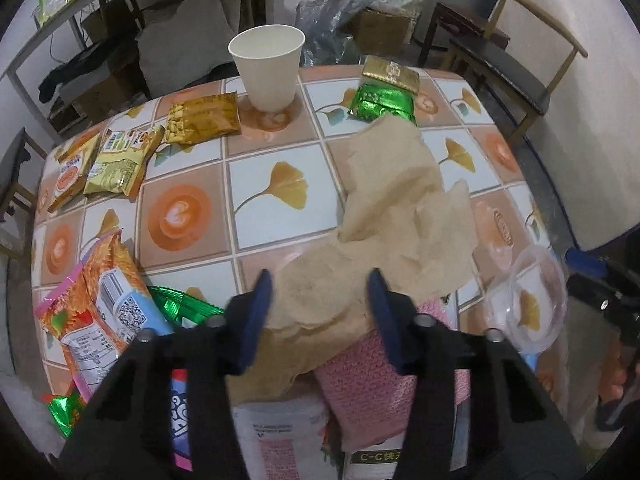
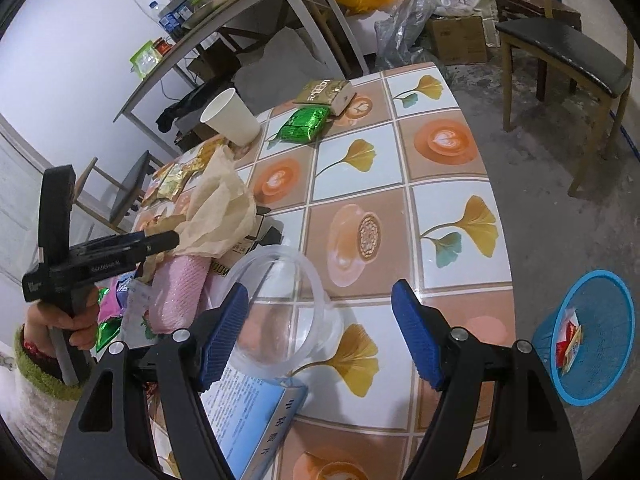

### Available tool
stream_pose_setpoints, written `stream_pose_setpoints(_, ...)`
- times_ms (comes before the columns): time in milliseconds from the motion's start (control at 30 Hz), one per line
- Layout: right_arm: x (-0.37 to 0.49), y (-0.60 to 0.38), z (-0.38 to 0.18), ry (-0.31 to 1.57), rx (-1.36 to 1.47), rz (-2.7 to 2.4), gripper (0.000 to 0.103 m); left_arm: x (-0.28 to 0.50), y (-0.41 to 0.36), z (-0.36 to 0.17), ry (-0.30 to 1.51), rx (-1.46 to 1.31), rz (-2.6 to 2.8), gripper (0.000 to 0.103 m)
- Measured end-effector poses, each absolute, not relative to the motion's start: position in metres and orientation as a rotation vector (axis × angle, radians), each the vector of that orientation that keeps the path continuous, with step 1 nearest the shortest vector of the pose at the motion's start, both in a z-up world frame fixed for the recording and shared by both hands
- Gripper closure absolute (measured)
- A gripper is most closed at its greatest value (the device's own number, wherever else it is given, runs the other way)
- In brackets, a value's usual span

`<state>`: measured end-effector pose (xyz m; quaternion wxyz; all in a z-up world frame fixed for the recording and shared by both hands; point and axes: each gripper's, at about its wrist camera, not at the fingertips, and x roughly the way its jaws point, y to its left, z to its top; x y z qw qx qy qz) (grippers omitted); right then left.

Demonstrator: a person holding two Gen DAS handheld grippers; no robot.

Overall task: Collect trash
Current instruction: 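Grasp the brown paper with the left gripper while the right gripper grasps the clear plastic lid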

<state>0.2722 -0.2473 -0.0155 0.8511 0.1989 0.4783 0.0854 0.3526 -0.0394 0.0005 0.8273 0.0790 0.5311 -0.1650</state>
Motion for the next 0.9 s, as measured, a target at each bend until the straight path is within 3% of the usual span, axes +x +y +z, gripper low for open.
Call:
stream_pose_setpoints(133,0.274,-0.248,-0.017,1.011,0.421,0.18,0.036,0.347,-0.042,0.0,1.091,0.24,-0.319,0.075)
stream_pose_setpoints(333,0.274,-0.243,-0.021,1.032,0.41,0.193,0.042,0.344,-0.041,-0.003,1.093,0.247,-0.336,0.103)
stream_pose_setpoints(533,0.275,-0.24,-0.025,1.049,0.39,0.181,0.05,0.341,-0.031,0.017,1.017,0.192,-0.322,0.103)
stream_pose_setpoints(833,0.276,-0.24,-0.033,1.073,0.403,0.168,0.069,0.316,-0.005,0.087,0.804,0.018,-0.307,0.103)
stream_pose_setpoints(900,0.276,-0.239,-0.035,1.077,0.401,0.167,0.078,0.309,0.001,0.102,0.758,-0.022,-0.305,0.103)
